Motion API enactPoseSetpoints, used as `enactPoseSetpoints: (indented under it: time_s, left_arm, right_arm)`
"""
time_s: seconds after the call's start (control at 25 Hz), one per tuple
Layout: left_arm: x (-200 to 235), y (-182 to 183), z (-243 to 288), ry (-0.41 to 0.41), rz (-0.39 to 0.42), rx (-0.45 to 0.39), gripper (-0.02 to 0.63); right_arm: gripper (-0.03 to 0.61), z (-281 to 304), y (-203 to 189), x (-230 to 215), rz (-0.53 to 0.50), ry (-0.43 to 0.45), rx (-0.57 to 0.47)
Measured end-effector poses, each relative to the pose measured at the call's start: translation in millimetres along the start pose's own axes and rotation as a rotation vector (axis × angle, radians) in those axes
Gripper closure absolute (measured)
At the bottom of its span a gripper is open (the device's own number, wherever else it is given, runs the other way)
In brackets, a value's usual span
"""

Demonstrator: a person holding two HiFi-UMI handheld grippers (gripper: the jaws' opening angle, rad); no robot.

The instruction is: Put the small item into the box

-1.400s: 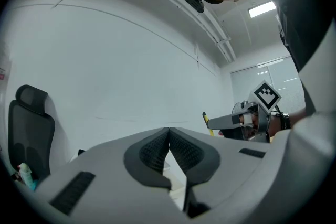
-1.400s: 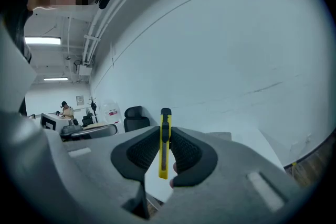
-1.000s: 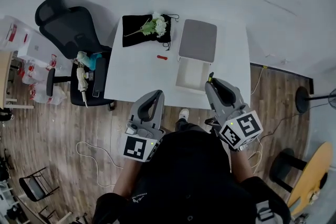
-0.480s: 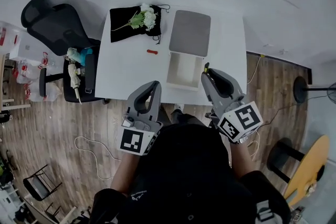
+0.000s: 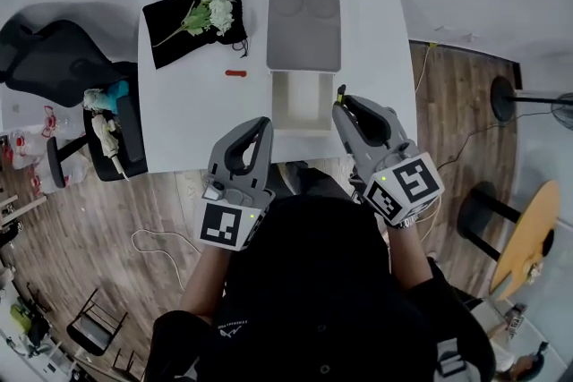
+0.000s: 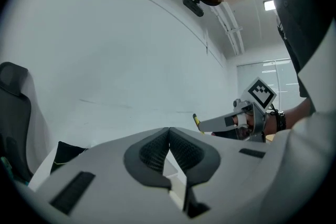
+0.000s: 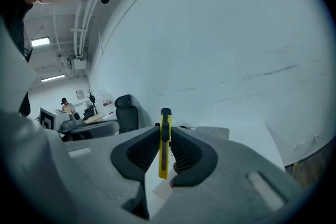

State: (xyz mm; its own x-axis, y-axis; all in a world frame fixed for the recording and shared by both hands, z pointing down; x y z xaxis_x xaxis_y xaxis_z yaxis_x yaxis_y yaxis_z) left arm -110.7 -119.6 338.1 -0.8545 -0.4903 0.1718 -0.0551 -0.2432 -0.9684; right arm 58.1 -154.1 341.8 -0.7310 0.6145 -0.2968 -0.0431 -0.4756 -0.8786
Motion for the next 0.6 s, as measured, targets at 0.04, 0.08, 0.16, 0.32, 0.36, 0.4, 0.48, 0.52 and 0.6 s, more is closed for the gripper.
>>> enactPoseSetpoints:
  time_s: [0.04, 0.08, 0.16, 0.32, 0.36, 0.4, 0.48, 0.52, 0.6]
  left_arm:
    - [3, 0, 4, -0.009, 0.002, 0.002, 0.609]
    - [5, 1, 8, -0.021, -0.004, 0.004, 0.609]
    - [10, 1, 16, -0.047, -0.035, 0.006, 0.609]
    - [25, -3, 27, -0.087, -0.053, 0.035, 0.609]
    - [29, -5, 29, -0.094, -0.055, 0.046, 0.609]
    - [32, -6, 31, -0.102, -0.055, 0.054, 0.609]
    - [37, -8, 36, -0.116, -0.055, 0.065, 0.609]
    - [40, -8, 38, -0.122, -0.056, 0.069, 0.609]
    - [44, -8, 42, -0.133, -0.058, 0.078, 0.609]
  right_arm:
    - [0.509, 4, -3, -2, 0.002, -0.009, 0.017]
    - [0.509, 9, -7, -4, 0.000, -0.021, 0.035]
    - [0.509, 19, -15, -8, -0.011, -0.050, 0.070]
    - [0.509, 39, -24, -15, 0.005, -0.081, 0.104]
    - [0.509, 43, -26, -16, 0.009, -0.086, 0.112]
    - [0.509, 47, -30, -19, 0.017, -0.095, 0.124]
    - [0.509, 55, -40, -24, 0.040, -0.117, 0.153]
    - [0.509, 59, -45, -27, 0.049, -0.124, 0.169]
    - [0.509, 68, -55, -32, 0.062, -0.134, 0.204]
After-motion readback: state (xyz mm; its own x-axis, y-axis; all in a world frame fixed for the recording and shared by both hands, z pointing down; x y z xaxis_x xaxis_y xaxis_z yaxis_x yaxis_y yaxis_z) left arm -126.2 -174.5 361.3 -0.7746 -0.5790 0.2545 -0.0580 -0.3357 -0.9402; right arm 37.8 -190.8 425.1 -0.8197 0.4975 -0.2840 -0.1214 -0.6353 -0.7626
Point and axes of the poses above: the fingertips, and each gripper's own axes: z forward along the fingers, x to its left, y out of its top, the point moved 5 cm from there along -z, backward along the fingers, and after that the axes turned 4 degrees about x, right-handed, at the moved point
